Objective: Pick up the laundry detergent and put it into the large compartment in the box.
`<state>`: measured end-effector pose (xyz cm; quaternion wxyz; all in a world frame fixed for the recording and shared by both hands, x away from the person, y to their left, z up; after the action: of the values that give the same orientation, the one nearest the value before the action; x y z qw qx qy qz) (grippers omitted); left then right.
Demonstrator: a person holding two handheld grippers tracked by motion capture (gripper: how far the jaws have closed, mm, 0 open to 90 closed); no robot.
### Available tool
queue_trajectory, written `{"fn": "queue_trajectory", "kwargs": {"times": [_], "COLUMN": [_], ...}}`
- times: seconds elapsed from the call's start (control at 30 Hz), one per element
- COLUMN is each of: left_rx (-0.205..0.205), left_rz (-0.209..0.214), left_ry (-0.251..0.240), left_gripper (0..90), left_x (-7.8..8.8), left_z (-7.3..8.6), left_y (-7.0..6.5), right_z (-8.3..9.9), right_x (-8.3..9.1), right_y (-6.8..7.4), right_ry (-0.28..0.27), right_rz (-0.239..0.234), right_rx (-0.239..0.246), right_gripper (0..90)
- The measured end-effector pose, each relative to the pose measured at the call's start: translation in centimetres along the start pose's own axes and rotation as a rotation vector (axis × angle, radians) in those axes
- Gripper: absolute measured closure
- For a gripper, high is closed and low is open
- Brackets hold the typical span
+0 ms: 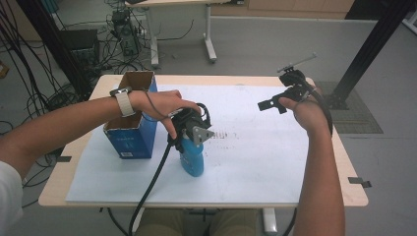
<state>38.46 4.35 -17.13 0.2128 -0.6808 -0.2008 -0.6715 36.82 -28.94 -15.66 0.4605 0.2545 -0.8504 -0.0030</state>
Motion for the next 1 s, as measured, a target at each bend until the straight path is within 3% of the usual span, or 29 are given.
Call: {"fn": "queue_trajectory", "kwargs": {"times": [0.37, 0.53, 0.57, 0.67, 0.7, 0.77, 0.8, 0.83, 0.87, 1.0], "left_rx": [0.029, 0.117, 0.117, 0.202, 0.202, 0.269, 0.269, 0.309, 0.309, 0.428], "left_rz": [-0.015, 0.011, 0.011, 0.026, 0.026, 0.016, 0.016, 0.019, 0.019, 0.003], "left_ry": [-0.015, 0.002, 0.002, -0.001, -0.001, -0.01, -0.01, -0.006, -0.006, -0.026], "left_gripper": [38.3, 38.2, 38.2, 38.1, 37.8, 37.5, 37.4, 37.5, 37.4, 37.4], "left_x": [1.2, 2.4, 2.4, 3.3, 3.3, 4.0, 4.0, 4.6, 4.6, 6.1], "left_z": [-0.3, -0.9, -0.9, -1.0, -1.0, -0.8, -0.8, -0.8, -0.8, -0.6], "left_y": [-0.6, -0.3, -0.3, -0.2, -0.2, -0.5, -0.5, -0.5, -0.5, -0.9], "right_z": [0.4, 0.7, 0.7, 0.9, 0.9, 0.9, 0.9, 0.9, 0.9, 0.7], "right_x": [0.6, 1.2, 1.2, 1.6, 1.6, 1.7, 1.7, 1.7, 1.7, 1.7], "right_y": [0.0, 0.2, 0.2, 0.4, 0.4, 0.5, 0.5, 0.6, 0.6, 0.7], "right_ry": [-0.011, -0.019, -0.019, -0.022, -0.022, -0.022, -0.022, -0.023, -0.023, -0.024], "right_rz": [0.004, 0.007, 0.007, 0.007, 0.007, 0.007, 0.007, 0.003, 0.003, 0.001], "right_rx": [0.0, 0.001, 0.001, 0.005, 0.005, 0.008, 0.008, 0.014, 0.014, 0.021], "right_gripper": [7.9, 7.9, 7.9, 7.9, 7.9, 7.9, 7.9, 7.9, 7.9, 8.0]}}
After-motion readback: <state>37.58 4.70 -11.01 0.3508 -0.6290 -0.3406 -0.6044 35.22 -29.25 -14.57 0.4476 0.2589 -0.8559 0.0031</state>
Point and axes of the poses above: each handheld gripper's, and its own axes: x roughly backward along the jaws, z roughly out of its underside, y roughly to its left, the point moved 2 cm from there along -x, roughly forward along the jaws, and after that the axes turned 9 degrees about -x, right-handed, at the moved point
